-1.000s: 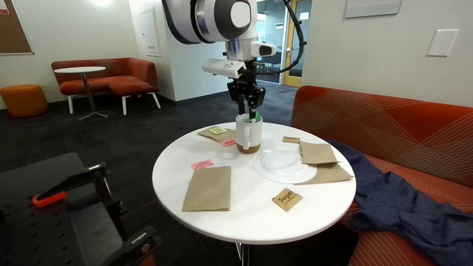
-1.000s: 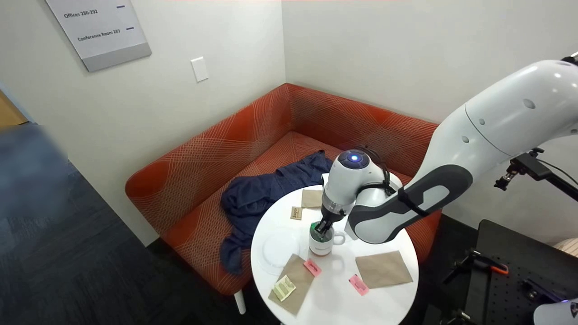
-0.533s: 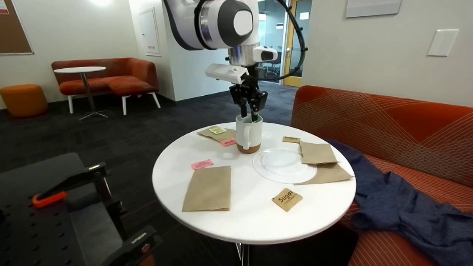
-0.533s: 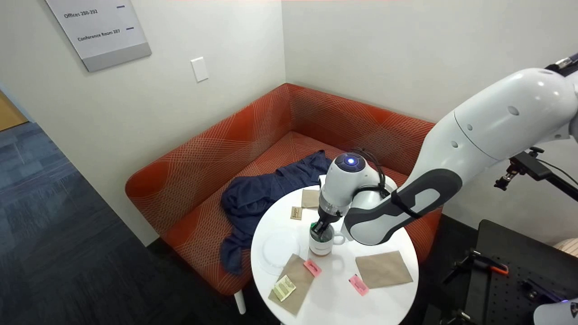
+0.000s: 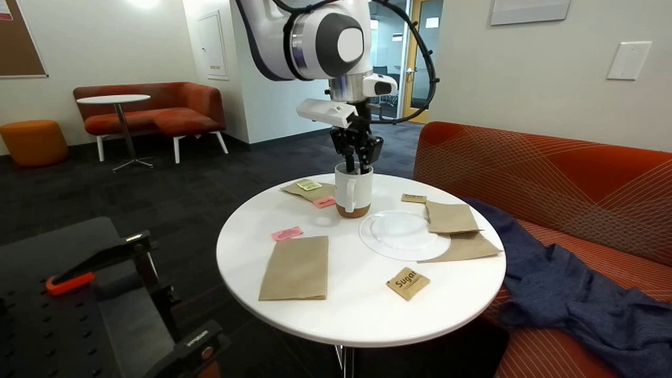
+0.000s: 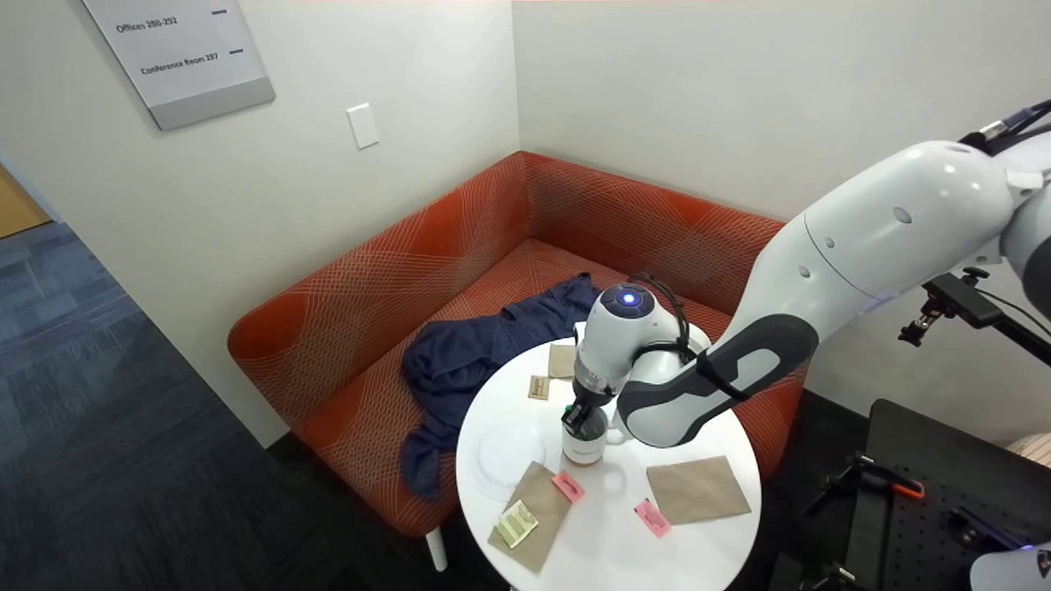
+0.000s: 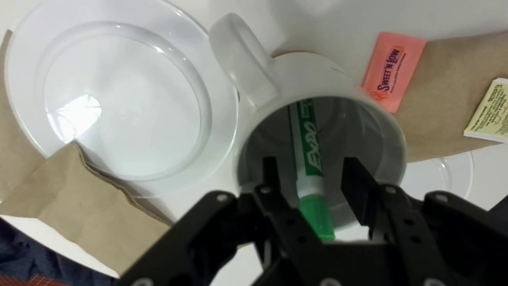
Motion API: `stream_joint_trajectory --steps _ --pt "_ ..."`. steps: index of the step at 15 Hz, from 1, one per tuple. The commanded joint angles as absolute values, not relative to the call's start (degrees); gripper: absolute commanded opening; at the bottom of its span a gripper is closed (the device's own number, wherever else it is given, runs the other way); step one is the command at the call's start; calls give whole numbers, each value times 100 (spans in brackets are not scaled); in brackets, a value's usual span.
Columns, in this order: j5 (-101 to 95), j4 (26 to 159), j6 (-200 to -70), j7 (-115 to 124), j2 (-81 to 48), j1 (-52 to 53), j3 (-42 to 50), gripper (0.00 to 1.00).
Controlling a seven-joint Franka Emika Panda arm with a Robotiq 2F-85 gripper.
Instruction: Take the green marker out of the white and brown mug
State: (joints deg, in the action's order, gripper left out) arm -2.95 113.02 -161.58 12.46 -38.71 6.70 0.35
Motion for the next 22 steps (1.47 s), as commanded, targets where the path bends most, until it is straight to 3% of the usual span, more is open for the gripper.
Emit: stream_joint_trajectory --steps 1,5,6,16,22 --pt "-254 11115 -16276 1092 -4042 724 135 23" --pt "-248 11110 -16296 1080 -4067 719 137 0" --pt "-249 11131 -16296 1080 -4046 723 136 5" --pt "-355 12129 -17158 1165 -3237 1060 309 5" --pt "-665 12611 -17256 1462 -2371 1956 1149 5"
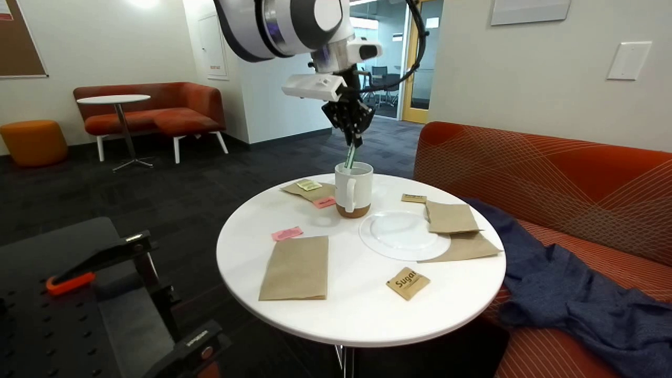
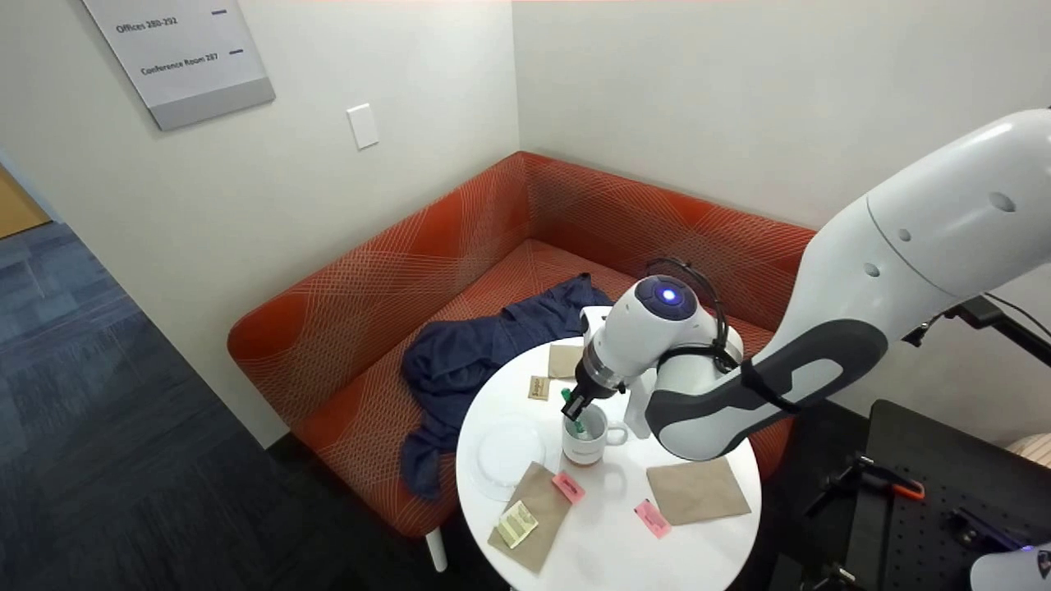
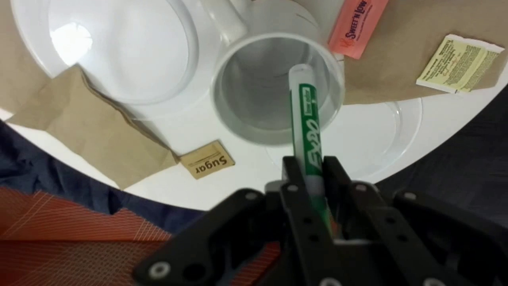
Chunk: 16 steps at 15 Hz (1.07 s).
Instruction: Take the green marker out of the white and brown mug
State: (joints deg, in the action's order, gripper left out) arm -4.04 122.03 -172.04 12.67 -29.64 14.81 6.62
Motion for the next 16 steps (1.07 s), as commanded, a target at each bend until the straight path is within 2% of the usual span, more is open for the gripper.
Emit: stream_joint_trajectory --steps 1,4,7,16 --pt "-813 12644 -17239 1545 -2225 2165 1375 5" --pt "-1116 12721 -17133 1624 -1825 2515 1730 5" --pt "-1104 12864 -16783 1458 -1400 2540 1606 5" --pt "-544 13188 -15234 785 -781 1466 -206 5"
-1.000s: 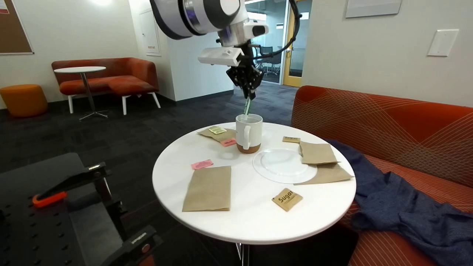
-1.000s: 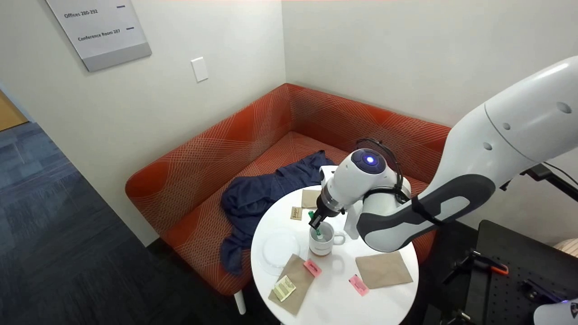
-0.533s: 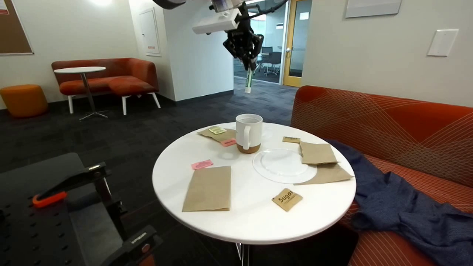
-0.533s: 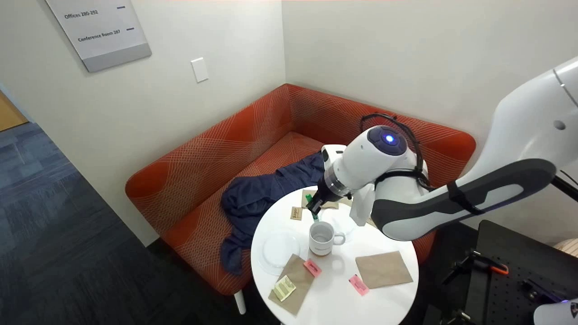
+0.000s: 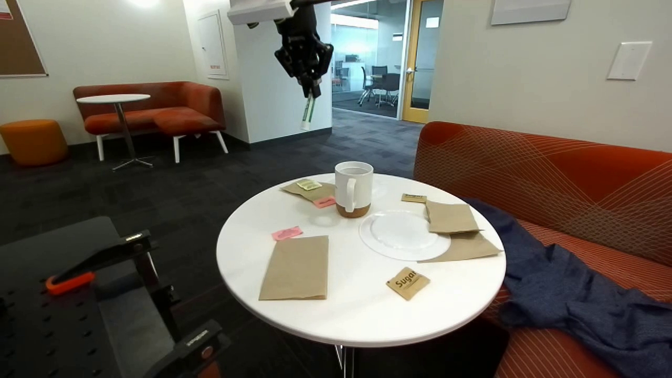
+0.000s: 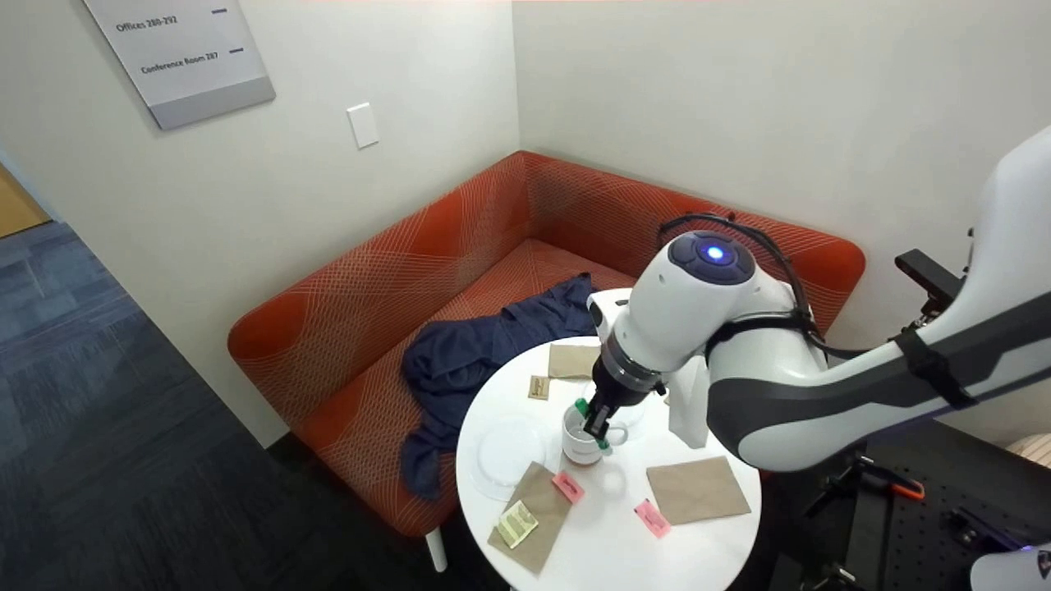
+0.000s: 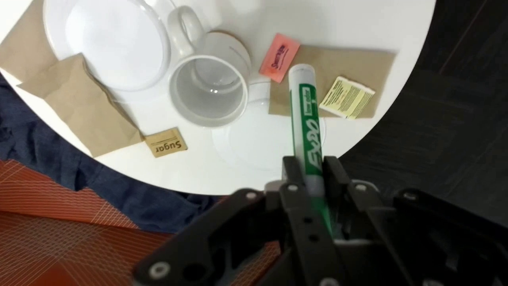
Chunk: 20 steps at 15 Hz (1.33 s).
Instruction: Take the green marker out of the white and brown mug
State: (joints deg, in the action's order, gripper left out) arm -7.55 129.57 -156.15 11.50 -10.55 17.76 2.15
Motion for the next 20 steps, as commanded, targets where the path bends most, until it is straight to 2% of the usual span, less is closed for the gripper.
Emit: stream_joint_trajectory --steps 1,11,20 --pt "-462 13225 -15115 652 -763 1396 -333 5" --pt "-602 13159 -14428 496 -1387 1194 -537 5" --pt "-1648 12926 -14652 722 -2325 1531 -379 5"
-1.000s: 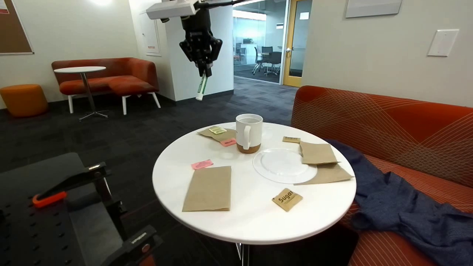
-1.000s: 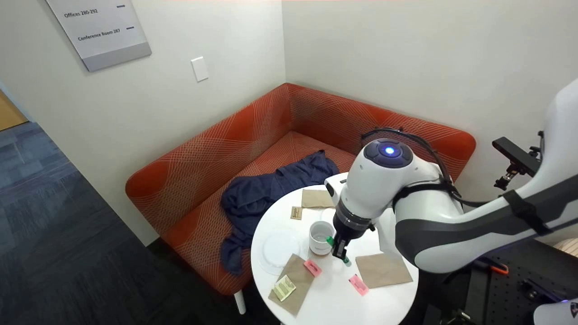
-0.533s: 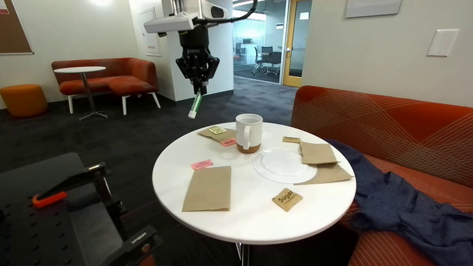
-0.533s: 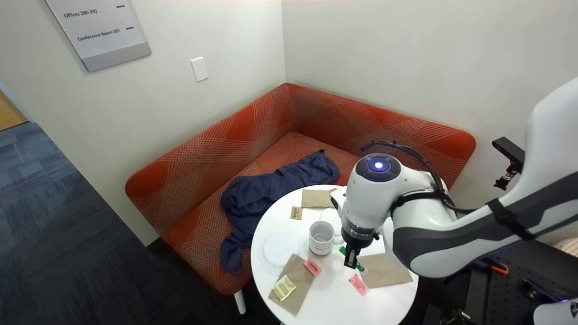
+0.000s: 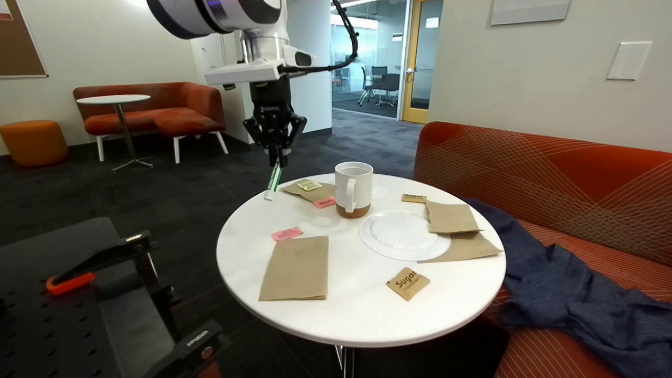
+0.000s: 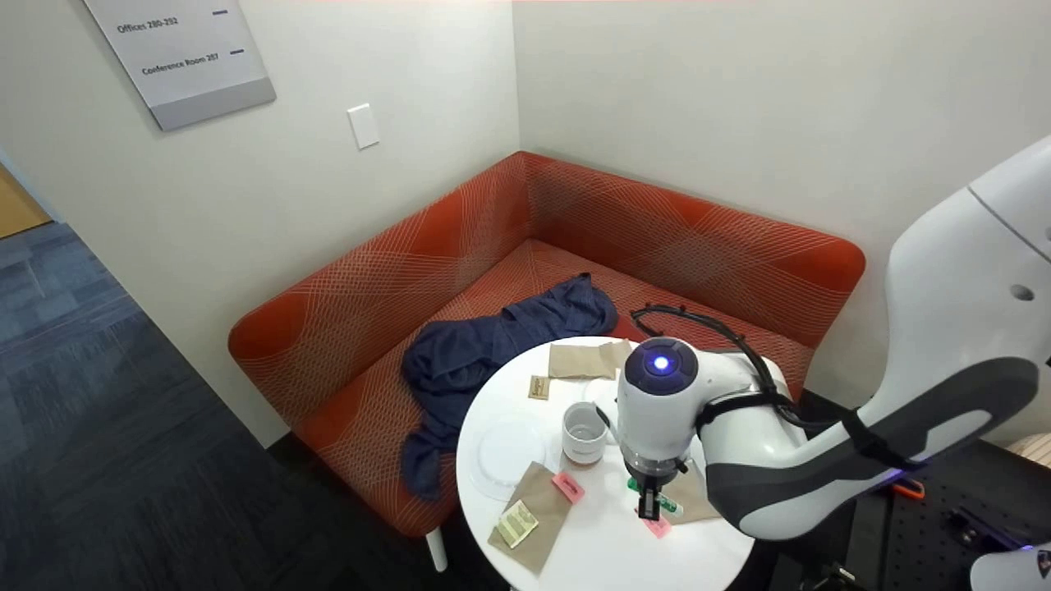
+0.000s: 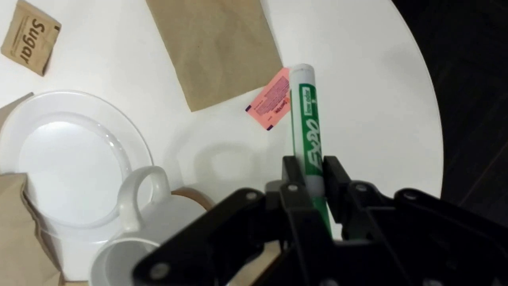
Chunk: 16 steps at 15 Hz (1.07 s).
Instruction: Take the green marker out of the white and brown mug
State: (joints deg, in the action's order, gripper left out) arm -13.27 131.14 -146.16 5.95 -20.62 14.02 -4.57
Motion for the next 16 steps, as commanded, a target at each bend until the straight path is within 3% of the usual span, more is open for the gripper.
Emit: stream_joint_trajectory --steps 1,16 --pt "-1677 12896 -14686 712 -2420 1536 -394 5" --pt "-1437 11562 -15078 764 -4005 1664 -247 5"
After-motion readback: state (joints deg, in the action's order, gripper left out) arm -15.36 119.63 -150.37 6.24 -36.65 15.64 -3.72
